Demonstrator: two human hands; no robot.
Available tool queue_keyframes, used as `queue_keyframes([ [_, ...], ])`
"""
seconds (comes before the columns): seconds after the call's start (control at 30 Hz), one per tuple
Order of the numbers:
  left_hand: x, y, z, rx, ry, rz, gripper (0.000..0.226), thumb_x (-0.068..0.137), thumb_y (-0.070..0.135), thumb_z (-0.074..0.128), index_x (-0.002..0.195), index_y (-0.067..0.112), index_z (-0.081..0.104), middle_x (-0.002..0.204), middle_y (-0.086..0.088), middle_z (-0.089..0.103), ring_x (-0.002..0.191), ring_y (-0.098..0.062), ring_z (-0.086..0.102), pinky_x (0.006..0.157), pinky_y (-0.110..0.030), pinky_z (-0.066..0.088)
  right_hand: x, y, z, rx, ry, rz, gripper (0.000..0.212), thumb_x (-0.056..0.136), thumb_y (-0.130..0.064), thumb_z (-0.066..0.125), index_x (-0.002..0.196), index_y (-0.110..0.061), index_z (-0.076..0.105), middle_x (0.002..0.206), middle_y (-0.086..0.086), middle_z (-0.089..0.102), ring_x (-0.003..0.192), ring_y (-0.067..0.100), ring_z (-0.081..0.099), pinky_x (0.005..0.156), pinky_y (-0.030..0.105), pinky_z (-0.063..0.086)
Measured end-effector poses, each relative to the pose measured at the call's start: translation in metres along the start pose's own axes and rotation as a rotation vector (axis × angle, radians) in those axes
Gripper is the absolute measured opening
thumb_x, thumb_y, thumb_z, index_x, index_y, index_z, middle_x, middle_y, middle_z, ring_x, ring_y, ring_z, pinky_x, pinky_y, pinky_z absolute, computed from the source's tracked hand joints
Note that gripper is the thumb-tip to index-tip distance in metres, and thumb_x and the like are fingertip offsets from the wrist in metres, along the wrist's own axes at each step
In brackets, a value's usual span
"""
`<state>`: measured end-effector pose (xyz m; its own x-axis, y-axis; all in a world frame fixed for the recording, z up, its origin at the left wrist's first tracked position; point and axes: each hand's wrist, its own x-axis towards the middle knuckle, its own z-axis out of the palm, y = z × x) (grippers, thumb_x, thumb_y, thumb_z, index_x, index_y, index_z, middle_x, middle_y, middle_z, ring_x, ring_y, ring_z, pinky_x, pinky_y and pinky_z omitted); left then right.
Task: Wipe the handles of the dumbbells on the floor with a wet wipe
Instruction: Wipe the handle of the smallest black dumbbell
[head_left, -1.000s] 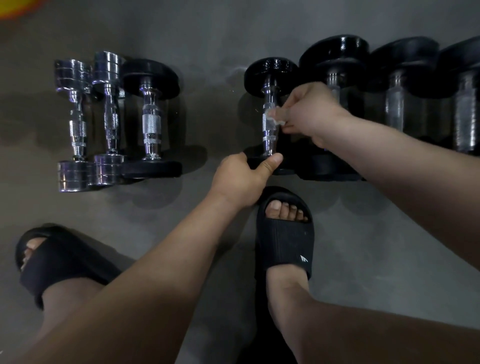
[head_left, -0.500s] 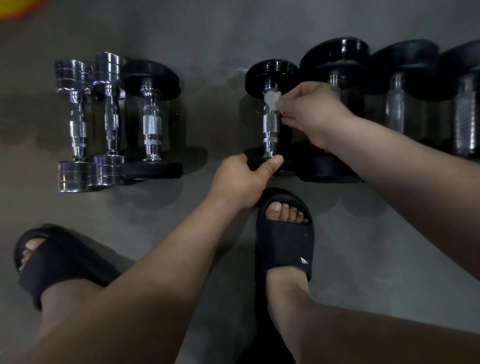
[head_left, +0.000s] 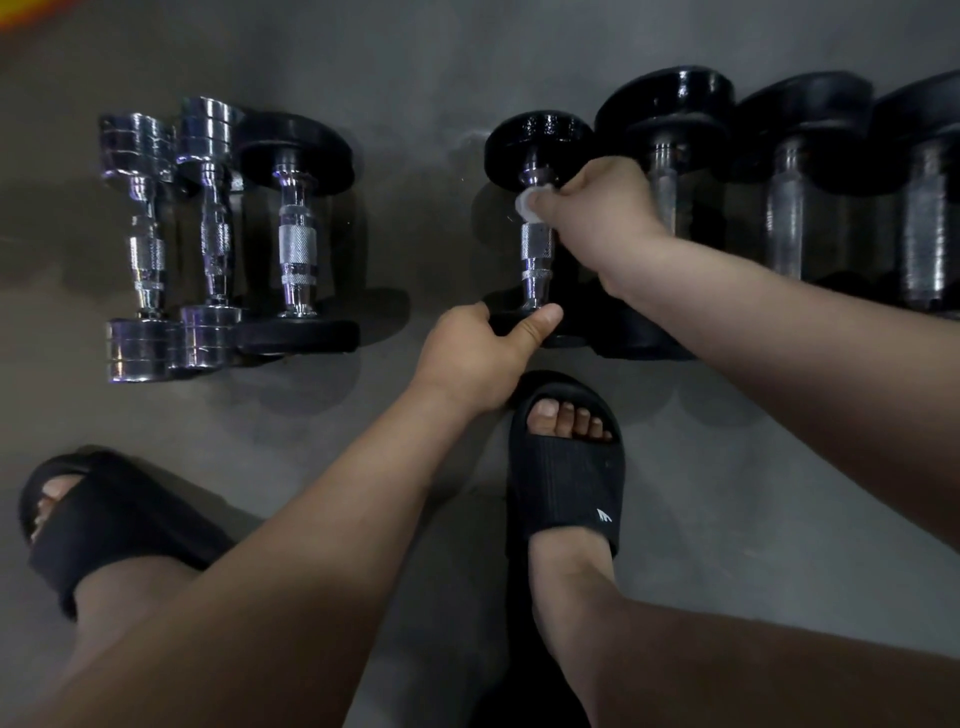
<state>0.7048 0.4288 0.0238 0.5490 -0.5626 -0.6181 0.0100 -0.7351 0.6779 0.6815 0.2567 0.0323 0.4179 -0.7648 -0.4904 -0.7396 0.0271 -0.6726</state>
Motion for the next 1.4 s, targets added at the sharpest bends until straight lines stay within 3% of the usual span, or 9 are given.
queue_keyframes([
  [0.2,0.000,-0.002,-0.002,-0.041,-0.012,-0.022,0.061,0.075,0.073,0.066,0.107,0.023,0.077,0.095,0.011,0.076,0.095,-0.007,0.070,0.092,-0.034,0.057,-0.023,0.010,-0.013,-0.288,-0.163,-0.038,0.035,0.077,-0.044,0.084,0.073,-0.023,0.056,0.078,-0.003,0.066,0.071,0.013,0.061,0.060,0.026,0.047],
  [0.33,0.000,-0.002,0.000,-0.047,0.004,-0.019,0.049,0.082,0.064,0.071,0.107,0.022,0.077,0.094,0.011,0.076,0.094,-0.005,0.070,0.090,-0.030,0.056,-0.014,0.009,-0.015,-0.076,-0.214,0.025,0.037,0.075,-0.031,0.089,0.070,-0.016,0.055,0.085,0.011,0.074,0.083,0.027,0.075,0.078,0.040,0.063],
  [0.57,0.001,-0.003,0.002,-0.040,0.011,-0.005,0.046,0.083,0.063,0.070,0.106,0.023,0.078,0.094,0.013,0.076,0.094,-0.001,0.069,0.090,-0.028,0.056,-0.012,0.014,-0.011,-0.068,-0.133,-0.019,0.039,0.077,-0.036,0.085,0.064,-0.018,0.052,0.078,0.011,0.074,0.073,0.024,0.074,0.072,0.043,0.063],
  [0.7,0.001,-0.004,0.002,-0.047,0.004,-0.006,0.050,0.081,0.067,0.069,0.106,0.024,0.078,0.095,0.012,0.077,0.095,-0.004,0.070,0.092,-0.033,0.057,-0.020,0.010,-0.007,-0.398,-0.102,-0.153,0.039,0.077,-0.042,0.081,0.066,-0.023,0.048,0.069,-0.007,0.059,0.062,0.007,0.054,0.051,0.021,0.039],
  [0.77,0.002,-0.005,0.002,-0.037,0.003,-0.011,0.053,0.079,0.069,0.068,0.106,0.024,0.077,0.095,0.012,0.077,0.095,-0.006,0.070,0.091,-0.034,0.057,-0.020,0.011,-0.007,-0.439,-0.118,-0.166,0.039,0.079,-0.043,0.080,0.067,-0.023,0.049,0.067,-0.009,0.055,0.059,0.002,0.048,0.048,0.020,0.031],
  [0.93,0.003,-0.006,0.002,-0.008,0.007,-0.009,0.057,0.076,0.074,0.066,0.103,0.025,0.078,0.092,0.012,0.076,0.095,-0.006,0.070,0.090,-0.034,0.057,-0.007,0.014,-0.011,-0.255,-0.114,-0.104,0.041,0.078,-0.045,0.082,0.065,-0.022,0.052,0.072,0.004,0.069,0.061,0.016,0.061,0.057,0.029,0.047],
  [1.03,0.002,-0.005,0.003,-0.017,0.020,-0.015,0.066,0.069,0.080,0.062,0.102,0.025,0.078,0.091,0.013,0.077,0.094,-0.005,0.071,0.090,-0.034,0.057,-0.002,0.015,-0.009,-0.131,-0.085,-0.081,0.041,0.080,-0.043,0.081,0.064,-0.021,0.050,0.079,0.014,0.073,0.076,0.029,0.073,0.070,0.044,0.059],
  [1.2,0.000,-0.005,0.004,-0.054,0.023,-0.015,0.053,0.080,0.067,0.069,0.105,0.021,0.077,0.095,0.011,0.076,0.097,-0.006,0.070,0.091,-0.030,0.056,0.004,0.004,-0.013,-0.045,-0.118,-0.039,0.041,0.080,-0.038,0.083,0.064,-0.020,0.050,0.078,0.014,0.072,0.083,0.035,0.074,0.074,0.052,0.061],
  [1.4,-0.001,-0.006,0.014,-0.027,0.018,-0.077,0.109,0.054,0.086,0.056,0.133,0.011,0.058,0.127,-0.006,0.063,0.119,-0.020,0.060,0.104,-0.037,0.050,-0.013,0.009,-0.015,-0.290,-0.223,-0.030,0.040,0.077,-0.044,0.085,0.069,-0.016,0.058,0.079,0.010,0.074,0.078,0.029,0.074,0.079,0.044,0.062],
])
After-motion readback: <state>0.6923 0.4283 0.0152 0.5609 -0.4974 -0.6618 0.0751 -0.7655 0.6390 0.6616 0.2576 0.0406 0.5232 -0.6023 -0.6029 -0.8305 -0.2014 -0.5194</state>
